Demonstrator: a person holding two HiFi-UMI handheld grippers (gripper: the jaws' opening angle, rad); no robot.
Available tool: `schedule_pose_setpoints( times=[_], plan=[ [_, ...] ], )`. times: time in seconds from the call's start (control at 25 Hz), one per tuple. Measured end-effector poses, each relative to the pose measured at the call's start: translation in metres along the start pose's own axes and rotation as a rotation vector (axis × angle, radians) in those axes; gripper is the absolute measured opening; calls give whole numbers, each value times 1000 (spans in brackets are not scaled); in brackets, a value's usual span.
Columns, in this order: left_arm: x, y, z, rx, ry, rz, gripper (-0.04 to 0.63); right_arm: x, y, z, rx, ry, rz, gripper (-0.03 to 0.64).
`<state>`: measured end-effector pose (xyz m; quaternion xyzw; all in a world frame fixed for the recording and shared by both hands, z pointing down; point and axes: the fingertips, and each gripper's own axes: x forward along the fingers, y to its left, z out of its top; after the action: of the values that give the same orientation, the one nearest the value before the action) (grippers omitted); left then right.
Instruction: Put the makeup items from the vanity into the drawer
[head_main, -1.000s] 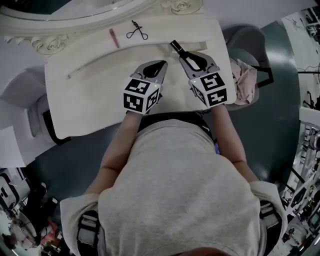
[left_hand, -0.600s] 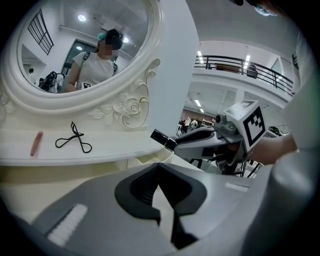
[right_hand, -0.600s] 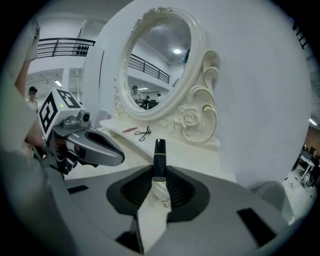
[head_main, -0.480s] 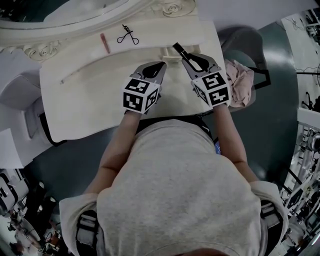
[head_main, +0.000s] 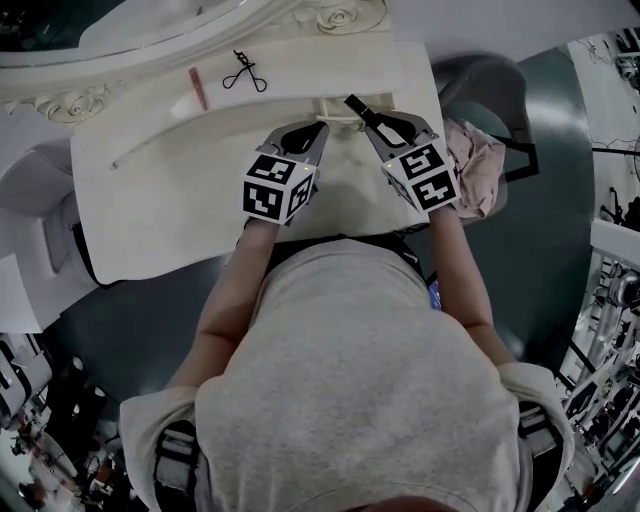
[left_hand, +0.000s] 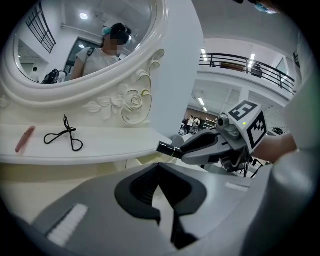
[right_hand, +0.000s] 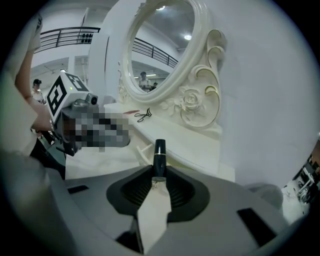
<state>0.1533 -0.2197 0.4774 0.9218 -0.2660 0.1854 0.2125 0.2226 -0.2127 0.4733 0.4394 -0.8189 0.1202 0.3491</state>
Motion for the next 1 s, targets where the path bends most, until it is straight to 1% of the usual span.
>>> schedule_pose_setpoints(
  times=[0.16, 0.32, 0.44, 0.68, 0.84, 1.0],
  plan=[
    [3, 6, 3, -24, -16, 27, 9, 2, -5, -3, 0, 26, 36, 95],
    [6, 7, 1, -34, -13, 36, 9, 4, -1, -10, -32, 73, 126, 96],
    [7, 11, 1, -48, -19, 56, 9, 7, -1, -12, -32, 93, 165, 97],
    [6, 18, 4, -67, -32, 87, 9, 12, -9, -15, 9, 130, 209, 97],
    [7, 20, 4, -75, -30, 104, 9, 14, -9, -14, 78, 159, 282, 97],
    [8, 18, 3, -80, -30, 102, 9, 16, -7, -13, 89, 206, 355, 97]
  ],
)
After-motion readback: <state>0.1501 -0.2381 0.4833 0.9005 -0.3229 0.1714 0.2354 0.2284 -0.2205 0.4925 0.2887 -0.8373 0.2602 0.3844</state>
